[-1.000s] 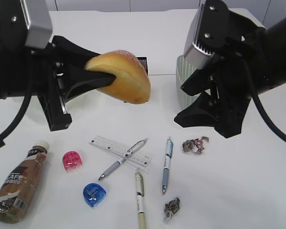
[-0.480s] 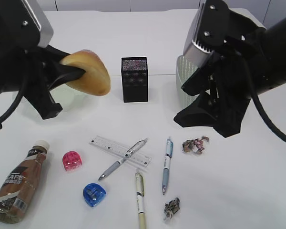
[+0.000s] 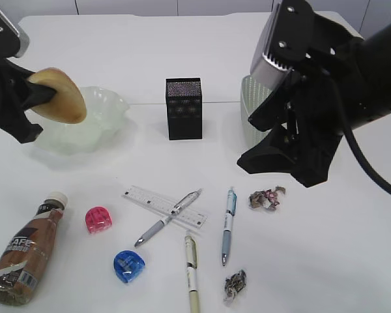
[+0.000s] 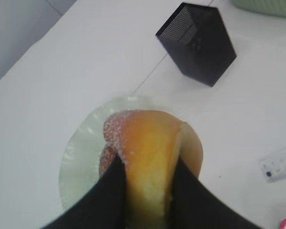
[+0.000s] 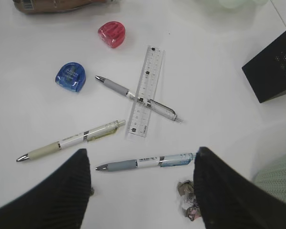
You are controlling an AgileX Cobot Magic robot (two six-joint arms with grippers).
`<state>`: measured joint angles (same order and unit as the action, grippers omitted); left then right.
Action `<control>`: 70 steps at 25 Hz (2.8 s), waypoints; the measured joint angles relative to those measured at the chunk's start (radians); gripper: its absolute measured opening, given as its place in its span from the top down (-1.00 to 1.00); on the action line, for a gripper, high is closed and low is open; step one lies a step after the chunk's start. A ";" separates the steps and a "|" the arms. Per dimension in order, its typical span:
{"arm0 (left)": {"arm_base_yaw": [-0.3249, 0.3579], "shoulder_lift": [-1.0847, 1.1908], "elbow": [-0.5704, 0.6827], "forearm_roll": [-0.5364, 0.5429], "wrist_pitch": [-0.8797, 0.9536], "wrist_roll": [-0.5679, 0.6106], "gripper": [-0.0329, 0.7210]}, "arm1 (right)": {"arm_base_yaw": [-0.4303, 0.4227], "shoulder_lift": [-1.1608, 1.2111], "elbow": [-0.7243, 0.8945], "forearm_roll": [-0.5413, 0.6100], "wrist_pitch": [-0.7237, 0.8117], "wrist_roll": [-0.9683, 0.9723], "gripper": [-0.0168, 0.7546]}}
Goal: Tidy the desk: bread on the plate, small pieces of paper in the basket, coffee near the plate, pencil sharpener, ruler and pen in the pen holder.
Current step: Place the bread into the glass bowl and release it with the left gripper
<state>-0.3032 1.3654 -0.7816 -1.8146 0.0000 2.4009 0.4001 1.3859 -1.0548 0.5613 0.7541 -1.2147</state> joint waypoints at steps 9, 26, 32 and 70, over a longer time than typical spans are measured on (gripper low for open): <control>0.139 0.200 -0.184 0.000 0.014 0.002 0.55 | 0.000 0.000 0.000 0.002 0.000 0.010 -0.33; 0.140 0.592 -0.470 0.000 0.000 0.004 0.55 | 0.000 0.000 0.000 0.004 0.010 0.036 -0.33; 0.150 0.638 -0.472 0.006 -0.020 0.004 0.55 | 0.000 0.000 0.000 0.004 0.016 0.036 -0.33; 0.084 0.585 -0.474 -0.008 -0.131 0.004 -0.67 | 0.000 0.000 0.000 0.004 0.016 0.036 -0.33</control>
<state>-0.2193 1.9504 -1.2553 -1.8225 -0.1314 2.4046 0.4001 1.3859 -1.0548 0.5648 0.7701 -1.1788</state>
